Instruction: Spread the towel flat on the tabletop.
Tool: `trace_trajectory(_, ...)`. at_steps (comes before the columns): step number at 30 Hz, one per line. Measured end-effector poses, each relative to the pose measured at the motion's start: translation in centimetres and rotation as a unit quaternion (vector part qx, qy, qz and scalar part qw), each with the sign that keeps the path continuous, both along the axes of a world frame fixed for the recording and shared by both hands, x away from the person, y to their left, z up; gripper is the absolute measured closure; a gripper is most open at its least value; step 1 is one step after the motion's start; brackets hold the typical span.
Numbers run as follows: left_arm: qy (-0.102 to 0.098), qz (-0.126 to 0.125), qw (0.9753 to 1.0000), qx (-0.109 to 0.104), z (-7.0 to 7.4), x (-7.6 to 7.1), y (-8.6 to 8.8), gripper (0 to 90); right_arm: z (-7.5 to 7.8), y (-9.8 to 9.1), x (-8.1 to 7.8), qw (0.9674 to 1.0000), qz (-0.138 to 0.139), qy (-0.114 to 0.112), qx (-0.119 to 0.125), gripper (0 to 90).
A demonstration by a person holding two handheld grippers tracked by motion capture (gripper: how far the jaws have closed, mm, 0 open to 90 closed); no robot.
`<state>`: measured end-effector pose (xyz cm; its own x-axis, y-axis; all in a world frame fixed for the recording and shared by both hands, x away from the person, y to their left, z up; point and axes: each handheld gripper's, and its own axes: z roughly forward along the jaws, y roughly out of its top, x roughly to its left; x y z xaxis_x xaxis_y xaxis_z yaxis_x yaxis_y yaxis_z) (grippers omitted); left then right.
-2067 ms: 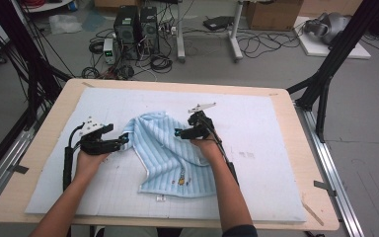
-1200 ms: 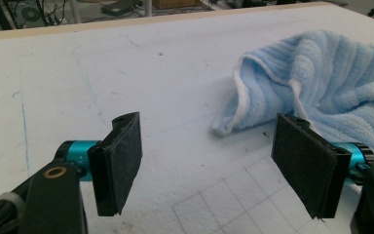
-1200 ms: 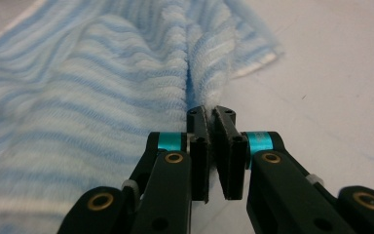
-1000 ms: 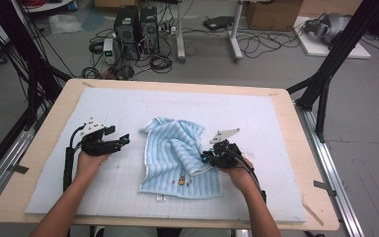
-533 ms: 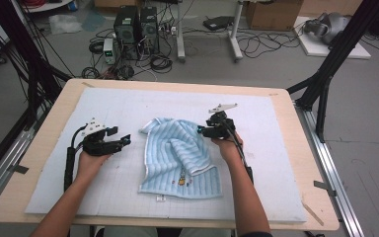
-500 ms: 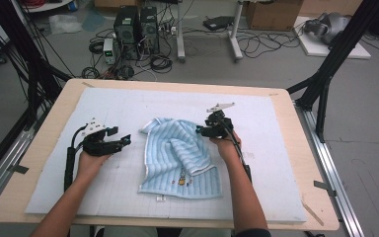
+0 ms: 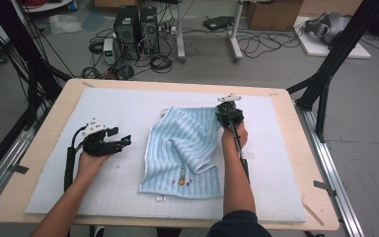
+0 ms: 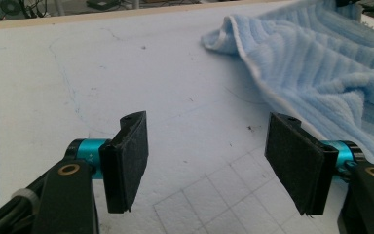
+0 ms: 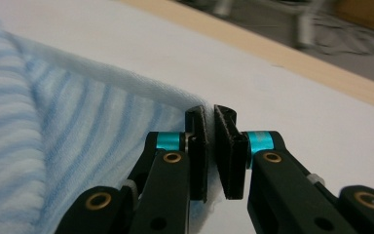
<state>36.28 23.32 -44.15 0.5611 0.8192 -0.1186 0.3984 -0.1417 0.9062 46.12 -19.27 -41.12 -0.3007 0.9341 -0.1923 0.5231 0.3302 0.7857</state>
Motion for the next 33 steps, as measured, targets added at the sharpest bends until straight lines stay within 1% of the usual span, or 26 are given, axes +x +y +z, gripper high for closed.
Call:
trace_trajectory(1, 0.001, -0.002, 1.0, 0.001, 0.0, 0.0, 0.0, 32.8, 0.0, -0.5, 0.0, 0.9998, -0.018, 0.0, 0.0, 81.5)
trace_trajectory(2, 0.001, -0.002, 1.0, 0.0, -0.1, 0.0, 0.0, 32.8, 0.0, -0.9, 0.0, 0.9995, -0.029, 0.006, 0.007, 77.9)
trace_trajectory(3, 0.004, -0.002, 1.0, 0.001, -0.1, 0.0, -0.1, 32.8, -0.2, -1.2, 0.1, 0.9992, -0.03, 0.018, 0.019, 71.5)
trace_trajectory(4, 0.005, -0.003, 1.0, 0.002, -0.1, 0.1, -0.1, 32.8, -0.4, -1.4, 0.2, 0.999, -0.025, 0.027, 0.027, 66.6)
trace_trajectory(5, 0.005, -0.003, 1.0, 0.002, -0.2, 0.1, -0.1, 32.8, -0.4, -1.4, 0.0, 0.9988, -0.019, 0.032, 0.031, 65.2)
trace_trajectory(7, 0.006, -0.004, 1.0, 0.001, -0.2, 0.1, -0.2, 32.8, -0.4, -1.5, -0.5, 0.9987, -0.005, 0.019, 0.047, 61.5)
trace_trajectory(10, 0.007, -0.009, 0.9999, 0.001, -0.1, 0.0, -0.3, 33.1, -0.3, -1.6, -1.6, 0.9976, 0.021, 0.013, 0.065, 58.3)
trace_trajectory(11, 0.007, -0.011, 0.9999, -0.002, -0.2, 0.0, -0.3, 33.8, -0.3, -1.7, -2.0, 0.9975, 0.028, 0.014, 0.063, 57.3)
trace_trajectory(13, 0.01, -0.02, 0.9997, -0.006, -0.2, 0.0, -0.4, 35.9, -0.4, -2.0, -3.0, 0.9955, 0.048, 0.016, 0.08, 55.6)
trace_trajectory(15, 0.015, -0.03, 0.9993, -0.016, -0.3, 0.0, -0.5, 39.5, -0.5, -2.2, -4.1, 0.9943, 0.063, 0.018, 0.084, 54.8)
trace_trajectory(16, 0.018, -0.035, 0.9989, -0.025, -0.2, 0.0, -0.5, 40.8, -0.6, -2.4, -4.7, 0.9925, 0.077, 0.017, 0.093, 54.6)
trace_trajectory(18, 0.022, -0.043, 0.998, -0.04, -0.2, 0.0, -0.8, 41.2, -0.6, -2.7, -5.9, 0.9892, 0.098, 0.028, 0.105, 53.5)
trace_trajectory(19, 0.024, -0.049, 0.9975, -0.045, -0.1, 0.0, -1.0, 41.3, -0.8, -2.8, -6.5, 0.9866, 0.112, 0.035, 0.113, 53.5)
trace_trajectory(20, 0.027, -0.055, 0.9969, -0.049, -0.1, 0.0, -1.2, 41.1, -0.9, -2.8, -7.0, 0.9854, 0.121, 0.043, 0.112, 52.5)
trace_trajectory(21, 0.027, -0.06, 0.9966, -0.05, -0.1, 0.0, -1.5, 40.9, -1.0, -2.8, -7.4, 0.9838, 0.129, 0.061, 0.107, 51.0)
trace_trajectory(22, 0.025, -0.064, 0.9965, -0.046, -0.1, 0.0, -1.8, 40.3, -1.1, -2.7, -8.0, 0.9823, 0.139, 0.066, 0.106, 51.3)
trace_trajectory(23, 0.028, -0.066, 0.9965, -0.044, -0.2, 0.0, -2.1, 39.3, -1.4, -2.6, -8.5, 0.981, 0.15, 0.065, 0.105, 51.3)
trace_trajectory(24, 0.031, -0.067, 0.9964, -0.041, -0.2, 0.1, -2.2, 37.9, -1.6, -2.5, -9.0, 0.9793, 0.159, 0.07, 0.105, 51.1)
trace_trajectory(25, 0.034, -0.067, 0.9963, -0.041, -0.2, 0.1, -2.4, 36.4, -1.8, -2.3, -9.3, 0.9765, 0.171, 0.078, 0.105, 50.8)
trace_trajectory(27, 0.038, -0.067, 0.9964, -0.036, -0.1, 0.2, -2.6, 36.1, -2.5, -1.8, -9.7, 0.9721, 0.19, 0.093, 0.101, 51.3)
trace_trajectory(28, 0.038, -0.065, 0.9964, -0.038, -0.1, 0.2, -2.7, 36.0, -2.8, -1.5, -9.6, 0.9719, 0.193, 0.101, 0.09, 53.2)
trace_trajectory(29, 0.038, -0.064, 0.9965, -0.039, 0.1, 0.3, -2.8, 36.0, -3.0, -1.3, -9.5, 0.9719, 0.195, 0.106, 0.079, 59.2)
trace_trajectory(30, 0.037, -0.062, 0.9966, -0.04, 0.2, 0.3, -2.8, 36.1, -3.3, -1.2, -9.3, 0.9709, 0.199, 0.11, 0.075, 66.1)
trace_trajectory(31, 0.036, -0.061, 0.9967, -0.04, 0.3, 0.4, -2.8, 36.1, -3.4, -1.2, -9.1, 0.9713, 0.202, 0.103, 0.07, 79.7)
trace_trajectory(32, 0.036, -0.059, 0.9969, -0.039, 0.4, 0.4, -2.8, 36.1, -3.3, -1.2, -8.8, 0.9692, 0.214, 0.104, 0.063, 85.1)
trace_trajectory(33, 0.036, -0.057, 0.9969, -0.039, 0.5, 0.4, -2.8, 36.2, -3.1, -1.1, -8.5, 0.9709, 0.217, 0.095, 0.036, 86.1)
